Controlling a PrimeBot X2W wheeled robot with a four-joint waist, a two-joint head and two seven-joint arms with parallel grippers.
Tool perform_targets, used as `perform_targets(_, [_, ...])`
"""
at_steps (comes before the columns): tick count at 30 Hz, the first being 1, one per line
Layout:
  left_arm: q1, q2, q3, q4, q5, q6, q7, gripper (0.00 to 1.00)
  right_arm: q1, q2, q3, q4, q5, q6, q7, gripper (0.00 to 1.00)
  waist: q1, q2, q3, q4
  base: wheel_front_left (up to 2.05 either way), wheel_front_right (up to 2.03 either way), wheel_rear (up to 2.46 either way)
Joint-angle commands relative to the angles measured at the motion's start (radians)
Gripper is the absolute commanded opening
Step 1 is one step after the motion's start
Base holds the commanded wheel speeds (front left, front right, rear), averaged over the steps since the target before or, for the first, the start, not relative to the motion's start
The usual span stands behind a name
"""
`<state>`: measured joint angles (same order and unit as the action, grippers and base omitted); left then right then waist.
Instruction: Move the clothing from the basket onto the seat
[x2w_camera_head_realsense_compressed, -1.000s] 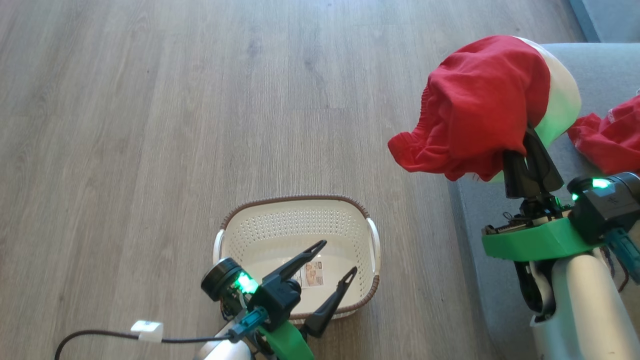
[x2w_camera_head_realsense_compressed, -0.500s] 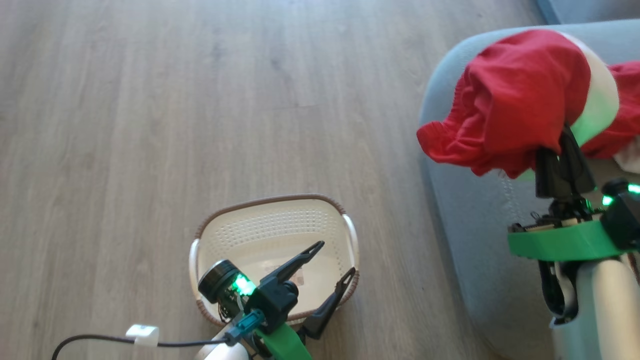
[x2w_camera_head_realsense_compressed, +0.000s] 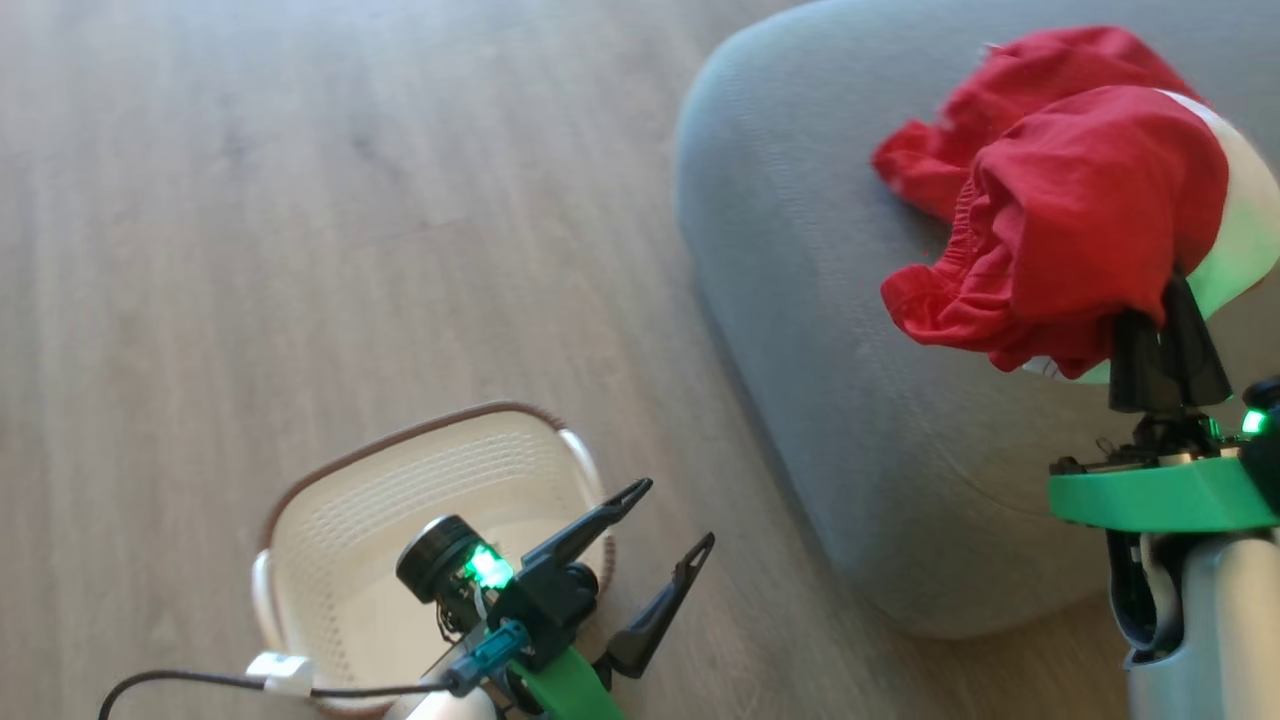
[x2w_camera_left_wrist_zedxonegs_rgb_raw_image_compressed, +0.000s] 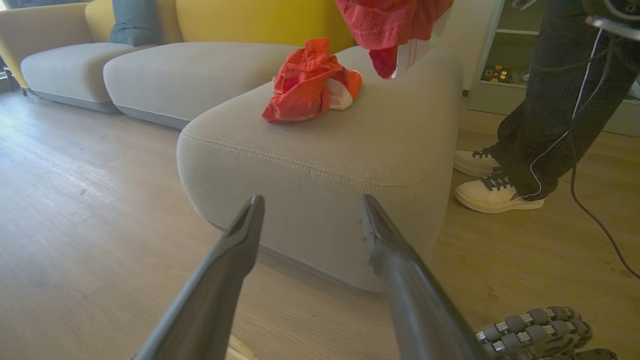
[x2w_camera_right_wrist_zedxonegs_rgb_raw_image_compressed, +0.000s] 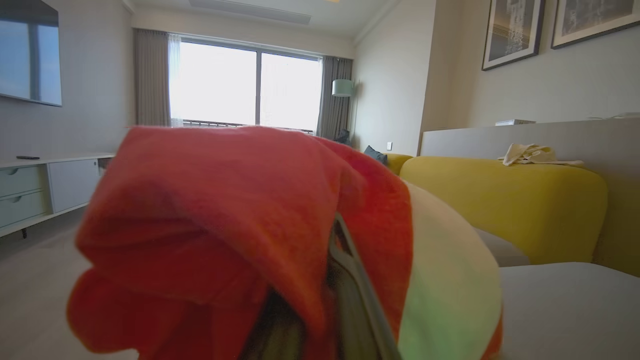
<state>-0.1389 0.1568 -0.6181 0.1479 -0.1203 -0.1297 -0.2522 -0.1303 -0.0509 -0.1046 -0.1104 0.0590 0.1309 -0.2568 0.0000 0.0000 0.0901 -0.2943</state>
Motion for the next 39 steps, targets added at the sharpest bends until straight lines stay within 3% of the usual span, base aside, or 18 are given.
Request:
perform_targets(1, [-0.025,0.006,0.022,-0.037,0.011,-0.001,-0.01,1.0,-0.012,0.001,0.013,-0.044,0.004,0.0,-0.005,0.0,0.0,0.0,0.011,-0.094,0.0,0.0,0.0])
perform_targets(10, [-0.03,-0.013,0.008,-0.044,0.009,-0.001,-0.01,1.0,0.022,0.001,-0.045,-0.047,0.034,0.0,-0.005,0.0,0.0,0.0,0.007,-0.214,0.0,0.0,0.0])
perform_targets(13, [-0.044,-0.013,-0.023,-0.042,0.006,-0.001,-0.01,1.0,0.037,0.001,-0.082,-0.06,0.047,0.0,-0.005,0.0,0.0,0.0,0.015,-0.223,0.0,0.0,0.0])
perform_targets(17, [-0.07,-0.002,-0.057,-0.034,0.0,-0.001,-0.01,1.0,0.048,0.001,-0.109,-0.077,0.058,0.0,-0.005,0.0,0.0,0.0,0.025,-0.229,0.0,0.0,0.0])
perform_targets(29, [-0.068,0.002,-0.001,-0.046,-0.002,-0.001,-0.01,1.0,0.022,0.001,-0.128,-0.06,0.082,0.0,-0.005,0.0,0.0,0.0,0.045,-0.23,0.0,0.0,0.0])
perform_targets(39, [-0.133,0.094,-0.006,-0.088,0.012,-0.001,-0.01,1.0,-0.17,0.001,-0.24,-0.042,0.077,0.0,-0.005,0.0,0.0,0.0,0.243,-0.174,0.0,0.0,0.0])
